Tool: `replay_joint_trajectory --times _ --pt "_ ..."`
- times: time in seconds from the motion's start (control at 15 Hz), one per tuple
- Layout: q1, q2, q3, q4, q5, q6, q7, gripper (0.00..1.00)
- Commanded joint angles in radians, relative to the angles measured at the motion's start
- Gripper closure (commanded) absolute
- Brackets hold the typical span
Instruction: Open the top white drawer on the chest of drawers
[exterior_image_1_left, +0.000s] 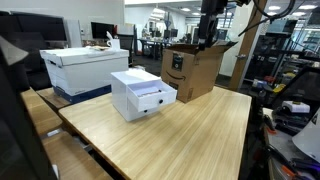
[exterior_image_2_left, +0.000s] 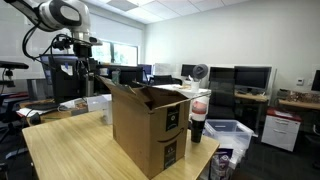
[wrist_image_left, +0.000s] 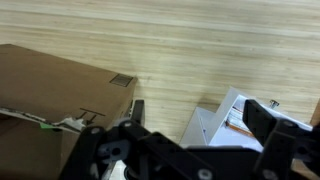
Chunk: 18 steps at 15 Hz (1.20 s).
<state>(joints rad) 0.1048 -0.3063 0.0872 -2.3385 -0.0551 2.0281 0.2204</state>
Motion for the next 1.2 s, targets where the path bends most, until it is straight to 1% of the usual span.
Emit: replay_joint_trajectory --times 0.0,0.2,0.27,1.13 --pt "-0.024 -0.076 0.016 -0.057 -0.007 -0.04 0.032 0.0" --pt "-0.032 -0.098 0.021 -0.073 -0.008 -0.058 0.047 0.0" --pt "-0.025 -0.061 0.015 -0.044 0.005 -0.042 0.015 0.0" --pt "-0.027 -0.073 0.017 -0.056 0.005 -0.045 0.024 0.0"
